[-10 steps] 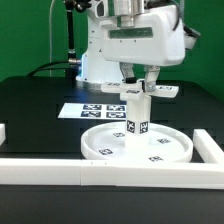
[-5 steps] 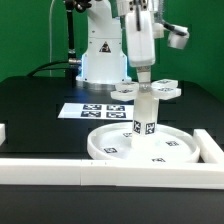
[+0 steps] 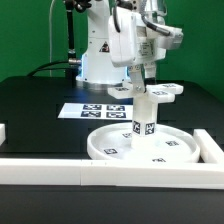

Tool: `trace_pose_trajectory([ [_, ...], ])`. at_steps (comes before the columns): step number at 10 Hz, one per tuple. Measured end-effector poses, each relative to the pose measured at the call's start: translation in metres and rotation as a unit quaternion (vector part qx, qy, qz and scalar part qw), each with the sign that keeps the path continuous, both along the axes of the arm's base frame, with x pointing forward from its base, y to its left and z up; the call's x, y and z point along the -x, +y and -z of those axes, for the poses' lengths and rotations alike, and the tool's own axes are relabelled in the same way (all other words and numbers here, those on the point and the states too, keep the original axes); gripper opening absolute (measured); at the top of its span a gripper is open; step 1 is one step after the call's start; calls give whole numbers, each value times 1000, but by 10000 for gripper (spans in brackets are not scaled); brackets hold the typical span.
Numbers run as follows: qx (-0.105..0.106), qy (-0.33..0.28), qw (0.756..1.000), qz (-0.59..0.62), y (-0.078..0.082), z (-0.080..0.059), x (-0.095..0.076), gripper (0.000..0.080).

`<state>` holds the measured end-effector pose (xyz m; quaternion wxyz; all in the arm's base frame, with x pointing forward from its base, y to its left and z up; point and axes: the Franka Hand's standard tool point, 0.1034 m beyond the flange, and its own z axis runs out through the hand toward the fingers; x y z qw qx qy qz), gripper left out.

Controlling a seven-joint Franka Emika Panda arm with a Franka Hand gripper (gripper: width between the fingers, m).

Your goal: Assemble round table

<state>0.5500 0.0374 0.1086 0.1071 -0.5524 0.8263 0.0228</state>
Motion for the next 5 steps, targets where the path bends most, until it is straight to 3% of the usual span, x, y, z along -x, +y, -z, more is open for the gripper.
trace_pose_trajectory([
  [2, -15, 11, 999, -47, 6, -13, -3, 642],
  [4, -21, 3, 996, -84, 11, -29, -8, 648],
  [5, -19, 2, 996, -91, 11, -27, -7, 648],
])
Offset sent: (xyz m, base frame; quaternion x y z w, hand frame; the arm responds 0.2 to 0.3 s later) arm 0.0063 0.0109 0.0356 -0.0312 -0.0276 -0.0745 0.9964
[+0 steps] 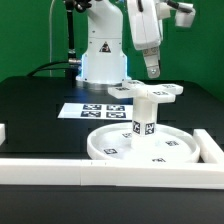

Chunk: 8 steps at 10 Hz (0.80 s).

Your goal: Assemble round table

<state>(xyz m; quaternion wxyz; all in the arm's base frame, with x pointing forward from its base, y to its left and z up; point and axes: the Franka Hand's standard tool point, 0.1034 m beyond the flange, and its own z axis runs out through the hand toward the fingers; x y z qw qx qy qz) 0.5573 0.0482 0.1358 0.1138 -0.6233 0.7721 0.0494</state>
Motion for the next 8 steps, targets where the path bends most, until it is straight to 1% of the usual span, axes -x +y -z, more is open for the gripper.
trace_pose_trajectory([
  [2, 1, 1, 1000, -3, 1, 1, 0, 649],
  [3, 8, -12, 998, -63, 0, 2, 1, 649],
  [4, 24, -20, 989, -146, 3, 2, 2, 649],
  [5, 37, -26, 969, -242, 7, 2, 2, 649],
  [6, 38, -40, 941, -334, 10, 1, 1, 649],
  [7, 41, -50, 926, -373, 12, 0, 0, 649],
  [8, 43, -55, 916, -394, 11, 0, 0, 649],
])
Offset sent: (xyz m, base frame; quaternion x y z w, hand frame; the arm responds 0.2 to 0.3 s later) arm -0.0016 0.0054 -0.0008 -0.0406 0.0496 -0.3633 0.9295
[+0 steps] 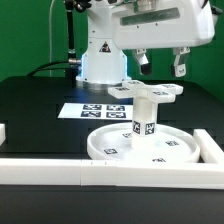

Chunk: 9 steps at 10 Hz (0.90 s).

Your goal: Assemble round table

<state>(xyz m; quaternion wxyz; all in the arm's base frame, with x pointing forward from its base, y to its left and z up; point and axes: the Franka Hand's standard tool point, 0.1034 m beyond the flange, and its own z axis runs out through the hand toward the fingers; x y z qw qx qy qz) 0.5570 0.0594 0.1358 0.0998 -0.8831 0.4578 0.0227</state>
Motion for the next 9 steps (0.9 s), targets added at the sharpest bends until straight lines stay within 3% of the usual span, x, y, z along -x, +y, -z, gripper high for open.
trace_pose_trajectory([
  [3, 10, -29, 989, -143, -1, 0, 0, 649],
  [4, 23, -48, 973, -223, -3, 0, 0, 649],
  [6, 48, -70, 922, -377, -6, 1, 0, 649],
  [8, 56, -81, 870, -483, -11, 1, -1, 649],
  [9, 57, -85, 857, -506, -12, 2, -1, 649],
])
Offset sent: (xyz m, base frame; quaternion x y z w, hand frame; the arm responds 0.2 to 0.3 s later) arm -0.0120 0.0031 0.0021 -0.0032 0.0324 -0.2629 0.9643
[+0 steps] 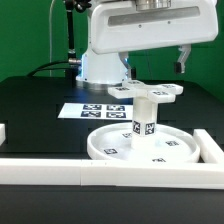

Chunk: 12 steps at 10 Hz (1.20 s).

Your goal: Assemble round table

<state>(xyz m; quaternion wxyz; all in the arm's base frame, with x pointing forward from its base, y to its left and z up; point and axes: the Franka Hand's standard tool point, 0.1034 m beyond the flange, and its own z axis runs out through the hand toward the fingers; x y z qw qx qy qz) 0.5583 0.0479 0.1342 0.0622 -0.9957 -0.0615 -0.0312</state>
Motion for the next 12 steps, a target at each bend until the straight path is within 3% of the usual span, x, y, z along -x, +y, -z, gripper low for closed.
trace_pose_trajectory([
  [3, 8, -13, 994, -108, -2, 1, 0, 649],
  [6, 31, -21, 970, -240, 1, 2, 3, 649],
  [12, 60, -8, 872, -485, -7, 16, 8, 649],
])
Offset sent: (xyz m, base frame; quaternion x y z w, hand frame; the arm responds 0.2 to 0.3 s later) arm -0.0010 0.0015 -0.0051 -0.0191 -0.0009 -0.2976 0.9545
